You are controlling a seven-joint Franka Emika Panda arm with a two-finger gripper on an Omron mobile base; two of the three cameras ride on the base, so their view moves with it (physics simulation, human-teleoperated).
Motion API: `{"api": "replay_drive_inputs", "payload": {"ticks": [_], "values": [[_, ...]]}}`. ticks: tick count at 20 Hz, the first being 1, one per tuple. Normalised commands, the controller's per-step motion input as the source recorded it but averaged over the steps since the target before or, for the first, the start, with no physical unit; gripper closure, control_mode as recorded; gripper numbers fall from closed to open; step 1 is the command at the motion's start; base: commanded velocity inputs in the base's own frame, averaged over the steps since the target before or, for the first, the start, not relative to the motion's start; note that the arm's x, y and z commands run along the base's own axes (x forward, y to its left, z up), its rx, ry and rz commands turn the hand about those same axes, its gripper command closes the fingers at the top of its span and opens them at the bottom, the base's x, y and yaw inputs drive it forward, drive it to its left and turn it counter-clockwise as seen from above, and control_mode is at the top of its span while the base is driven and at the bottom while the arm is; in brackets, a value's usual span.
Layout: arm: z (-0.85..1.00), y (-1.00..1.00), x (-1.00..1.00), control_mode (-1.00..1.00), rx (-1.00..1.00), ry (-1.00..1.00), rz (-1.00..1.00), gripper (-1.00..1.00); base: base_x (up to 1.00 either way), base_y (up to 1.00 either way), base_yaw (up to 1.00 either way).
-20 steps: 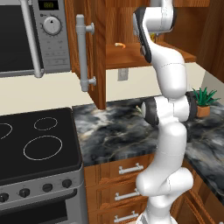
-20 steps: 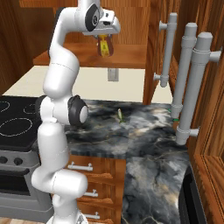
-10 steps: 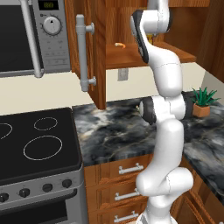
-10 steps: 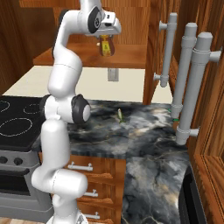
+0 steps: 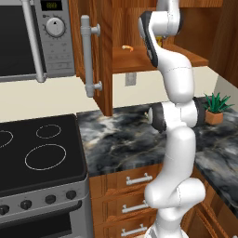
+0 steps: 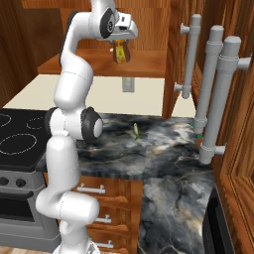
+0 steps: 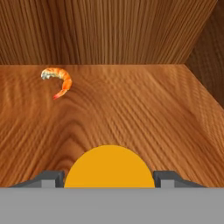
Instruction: Pick the cereal and honey bottle from the counter and place them in the cabinets closest to them.
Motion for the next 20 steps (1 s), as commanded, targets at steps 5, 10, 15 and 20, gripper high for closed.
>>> {"api": "replay_drive_inputs", "payload": {"ticks": [5, 10, 15, 20], "values": [[-0.11, 0.0, 0.11, -1.0, 0.0, 0.0, 0.0, 1.0, 0.0, 0.0, 0.0], [0.0, 0.0, 0.0, -1.0, 0.0, 0.0, 0.0, 1.0, 0.0, 0.0, 0.0], [0.0, 0.0, 0.0, -1.0, 0.0, 0.0, 0.0, -1.0, 0.0, 0.0, 0.0], [0.0, 0.0, 0.0, -1.0, 0.0, 0.0, 0.0, -1.0, 0.0, 0.0, 0.0]]}}
